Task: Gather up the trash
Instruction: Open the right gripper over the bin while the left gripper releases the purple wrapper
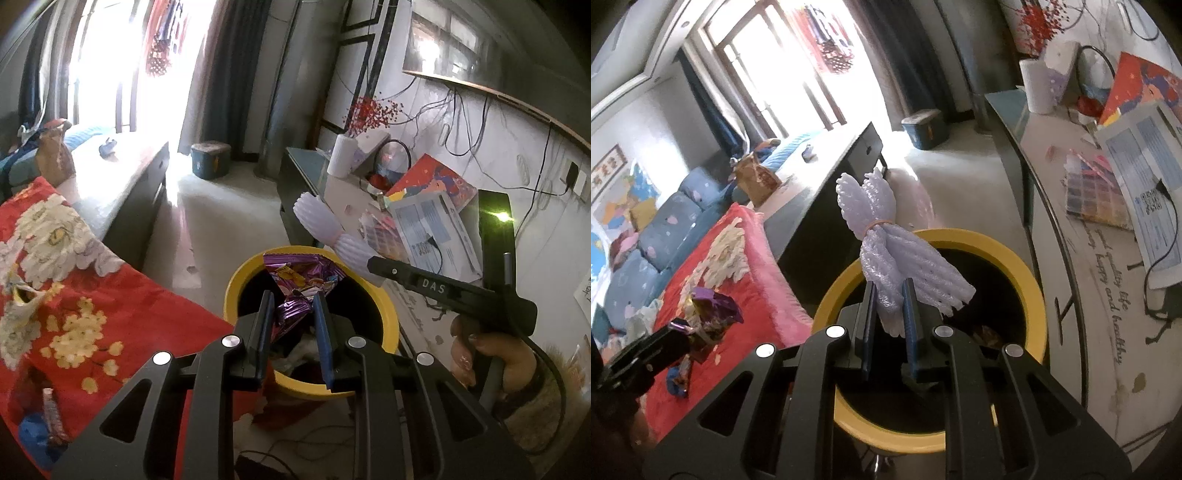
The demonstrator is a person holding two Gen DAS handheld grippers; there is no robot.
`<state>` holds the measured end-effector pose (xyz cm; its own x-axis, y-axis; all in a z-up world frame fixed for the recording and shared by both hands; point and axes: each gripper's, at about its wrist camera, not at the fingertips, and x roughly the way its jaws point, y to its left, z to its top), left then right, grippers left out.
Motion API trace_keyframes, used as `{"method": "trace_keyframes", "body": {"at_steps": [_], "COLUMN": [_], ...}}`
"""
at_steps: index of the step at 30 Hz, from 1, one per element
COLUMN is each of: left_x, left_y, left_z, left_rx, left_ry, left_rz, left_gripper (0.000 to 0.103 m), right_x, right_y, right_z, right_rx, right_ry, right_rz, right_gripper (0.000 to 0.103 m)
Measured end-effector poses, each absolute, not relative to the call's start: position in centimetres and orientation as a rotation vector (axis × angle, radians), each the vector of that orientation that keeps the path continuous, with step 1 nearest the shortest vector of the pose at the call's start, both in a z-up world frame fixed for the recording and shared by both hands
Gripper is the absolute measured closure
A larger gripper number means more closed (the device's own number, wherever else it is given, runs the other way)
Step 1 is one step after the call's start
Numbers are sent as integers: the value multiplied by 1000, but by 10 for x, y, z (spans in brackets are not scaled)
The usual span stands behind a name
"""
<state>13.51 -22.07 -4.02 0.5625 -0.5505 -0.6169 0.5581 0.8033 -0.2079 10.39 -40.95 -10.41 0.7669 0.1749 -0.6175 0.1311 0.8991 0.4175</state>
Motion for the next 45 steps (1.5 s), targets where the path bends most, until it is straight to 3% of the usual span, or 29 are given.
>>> {"method": "trace_keyframes", "body": {"at_steps": [24,28,29,30,32,33,37,45], "left_x": [155,158,159,160,161,161,162,155], "left_y": [-278,-279,-280,-281,-279,-274,-249,-195], "left_z": [-104,-109,-111,-112,-113,-111,-101,-68], "left_rx": [84,79,74,73,66,50,15,-2], "left_ry": [833,844,852,858,857,851,820,706], "left_rz": [-723,-724,-732,-730,-705,-699,-636,-487], "left_gripper": [82,81,79,74,32,27,13,12], "right_x": [108,109,109,109,107,107,102,104], "right_y": [-442,-444,-445,-445,-447,-447,-447,-401], "right_z": [-142,-145,-145,-146,-145,-144,-135,-106], "right_rx": [577,586,588,593,592,583,566,466], "right_ry": [781,790,795,797,790,788,747,678], "right_rz": [-47,-46,-53,-60,-88,-96,-118,-11], "right_gripper": [91,86,82,72,64,60,50,47]}}
